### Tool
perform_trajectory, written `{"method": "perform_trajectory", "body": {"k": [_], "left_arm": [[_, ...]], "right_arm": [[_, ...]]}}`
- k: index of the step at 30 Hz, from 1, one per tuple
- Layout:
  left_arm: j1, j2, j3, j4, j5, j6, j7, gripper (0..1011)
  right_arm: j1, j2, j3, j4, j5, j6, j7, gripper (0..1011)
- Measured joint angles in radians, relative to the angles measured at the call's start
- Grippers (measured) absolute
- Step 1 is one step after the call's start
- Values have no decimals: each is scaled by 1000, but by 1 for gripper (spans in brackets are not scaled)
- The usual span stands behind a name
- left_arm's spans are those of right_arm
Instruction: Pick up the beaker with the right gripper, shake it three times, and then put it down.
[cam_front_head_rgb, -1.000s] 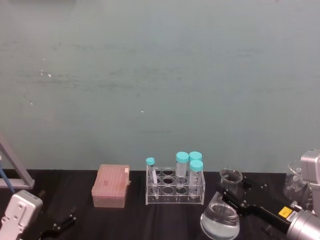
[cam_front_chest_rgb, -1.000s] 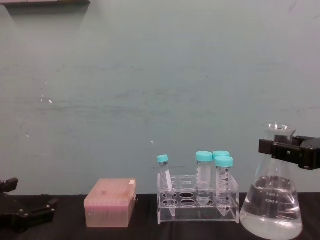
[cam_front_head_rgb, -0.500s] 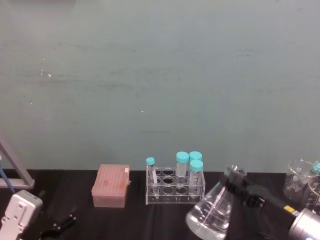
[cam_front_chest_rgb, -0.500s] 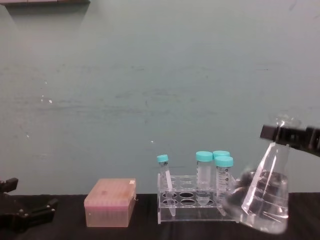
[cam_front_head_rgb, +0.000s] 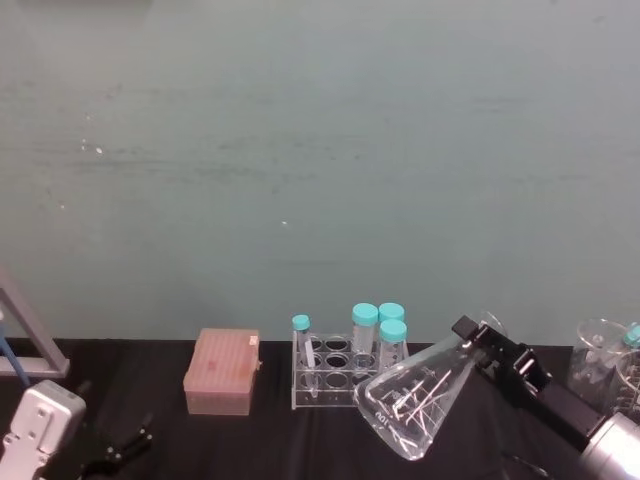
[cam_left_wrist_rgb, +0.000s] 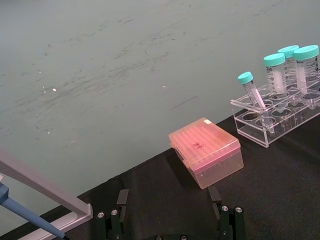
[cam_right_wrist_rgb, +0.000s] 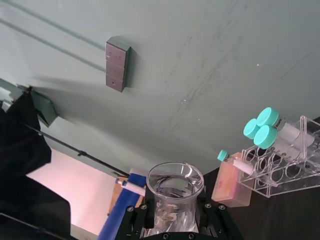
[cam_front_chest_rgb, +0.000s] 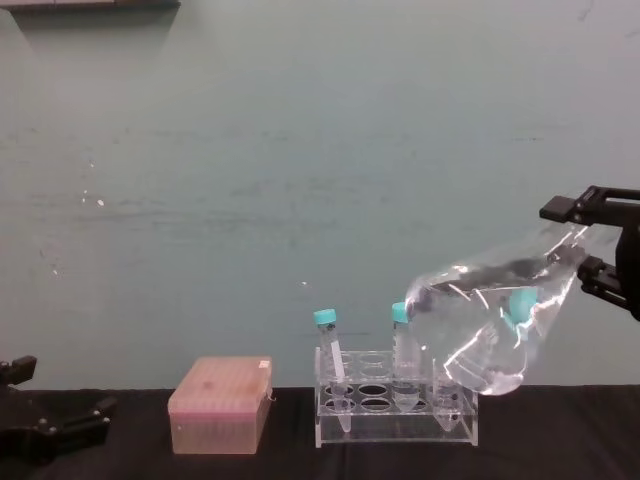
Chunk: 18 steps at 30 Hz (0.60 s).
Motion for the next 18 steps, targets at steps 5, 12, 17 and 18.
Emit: {"method": "perform_trajectory", "body": {"k": [5,12,17,18], "left_arm": [[0,0,0,0,0,0,0,1000],[0,0,0,0,0,0,0,1000],[0,0,0,0,0,0,0,1000],[0,0,0,0,0,0,0,1000]], "right_arm": [[-1,22,-17,-1,-22,-25,2,452],[30,196,-168,0,-437,-348,152,452],[66,317,-282,5,-811,-655,156,452],[75,344,-310,7,-938,-748,136,452]]}}
